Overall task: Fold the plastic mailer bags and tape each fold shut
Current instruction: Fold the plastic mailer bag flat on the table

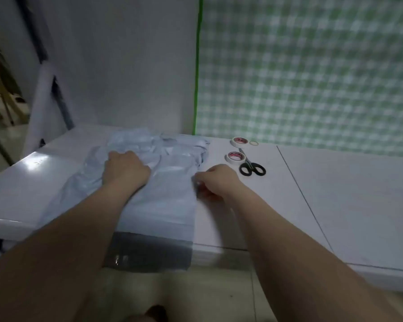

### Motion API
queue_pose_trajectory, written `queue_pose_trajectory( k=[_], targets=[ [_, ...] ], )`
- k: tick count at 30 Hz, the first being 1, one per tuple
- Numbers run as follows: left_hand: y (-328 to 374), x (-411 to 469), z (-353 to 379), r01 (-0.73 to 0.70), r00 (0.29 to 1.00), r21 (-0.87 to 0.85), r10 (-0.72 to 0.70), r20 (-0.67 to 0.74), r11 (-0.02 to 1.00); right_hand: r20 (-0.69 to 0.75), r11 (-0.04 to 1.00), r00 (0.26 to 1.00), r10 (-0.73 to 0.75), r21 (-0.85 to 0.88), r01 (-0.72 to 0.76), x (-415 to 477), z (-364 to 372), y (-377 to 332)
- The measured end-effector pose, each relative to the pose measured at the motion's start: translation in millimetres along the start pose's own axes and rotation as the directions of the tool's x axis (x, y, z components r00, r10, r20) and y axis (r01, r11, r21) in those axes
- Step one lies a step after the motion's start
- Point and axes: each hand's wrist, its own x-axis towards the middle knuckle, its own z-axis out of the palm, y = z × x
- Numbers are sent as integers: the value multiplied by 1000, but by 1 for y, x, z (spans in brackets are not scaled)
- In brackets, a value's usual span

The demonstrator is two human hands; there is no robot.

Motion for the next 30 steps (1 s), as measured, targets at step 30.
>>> queue_pose_trajectory(
  k=[30],
  targets=[
    [202,-85,33,429,781,-858,361,509,281,-86,630,973,213,773,-70,-51,-198,86]
  ],
)
